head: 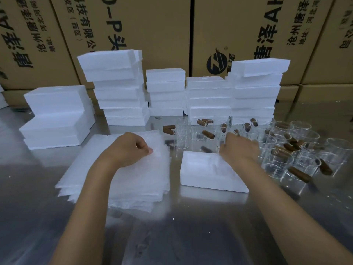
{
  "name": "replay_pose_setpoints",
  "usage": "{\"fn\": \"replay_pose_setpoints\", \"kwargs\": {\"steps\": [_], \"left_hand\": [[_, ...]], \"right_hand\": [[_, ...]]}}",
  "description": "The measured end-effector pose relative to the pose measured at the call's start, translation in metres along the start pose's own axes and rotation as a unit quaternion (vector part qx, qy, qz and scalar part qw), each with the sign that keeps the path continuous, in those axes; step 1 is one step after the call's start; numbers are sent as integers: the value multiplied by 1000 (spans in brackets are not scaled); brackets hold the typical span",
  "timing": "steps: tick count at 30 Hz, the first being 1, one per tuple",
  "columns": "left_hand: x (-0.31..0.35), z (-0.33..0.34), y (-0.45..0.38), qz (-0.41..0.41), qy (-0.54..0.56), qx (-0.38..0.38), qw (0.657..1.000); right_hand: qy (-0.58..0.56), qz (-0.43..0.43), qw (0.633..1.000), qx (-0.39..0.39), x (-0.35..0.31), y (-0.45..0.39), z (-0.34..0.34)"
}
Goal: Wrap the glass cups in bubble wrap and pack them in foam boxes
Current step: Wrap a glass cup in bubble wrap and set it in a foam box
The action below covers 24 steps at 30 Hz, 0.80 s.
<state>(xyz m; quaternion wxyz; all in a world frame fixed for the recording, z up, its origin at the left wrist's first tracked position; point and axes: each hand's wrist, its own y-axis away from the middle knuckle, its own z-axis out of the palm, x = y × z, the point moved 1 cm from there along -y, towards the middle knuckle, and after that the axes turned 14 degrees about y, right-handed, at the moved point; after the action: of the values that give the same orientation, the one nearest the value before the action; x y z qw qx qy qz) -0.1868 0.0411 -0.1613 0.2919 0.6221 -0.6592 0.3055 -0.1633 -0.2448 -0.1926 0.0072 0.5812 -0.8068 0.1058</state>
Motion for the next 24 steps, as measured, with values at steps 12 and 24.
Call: {"fn": "replay_pose_setpoints", "kwargs": {"steps": [12,24], "left_hand": [[6,1,-1,81,123,39,988],[9,24,-6,92,105,26,990]], "right_hand": [[-132,60,985,96,25,22,-5],[-585,-151,795,52,3,76,-70]]}}
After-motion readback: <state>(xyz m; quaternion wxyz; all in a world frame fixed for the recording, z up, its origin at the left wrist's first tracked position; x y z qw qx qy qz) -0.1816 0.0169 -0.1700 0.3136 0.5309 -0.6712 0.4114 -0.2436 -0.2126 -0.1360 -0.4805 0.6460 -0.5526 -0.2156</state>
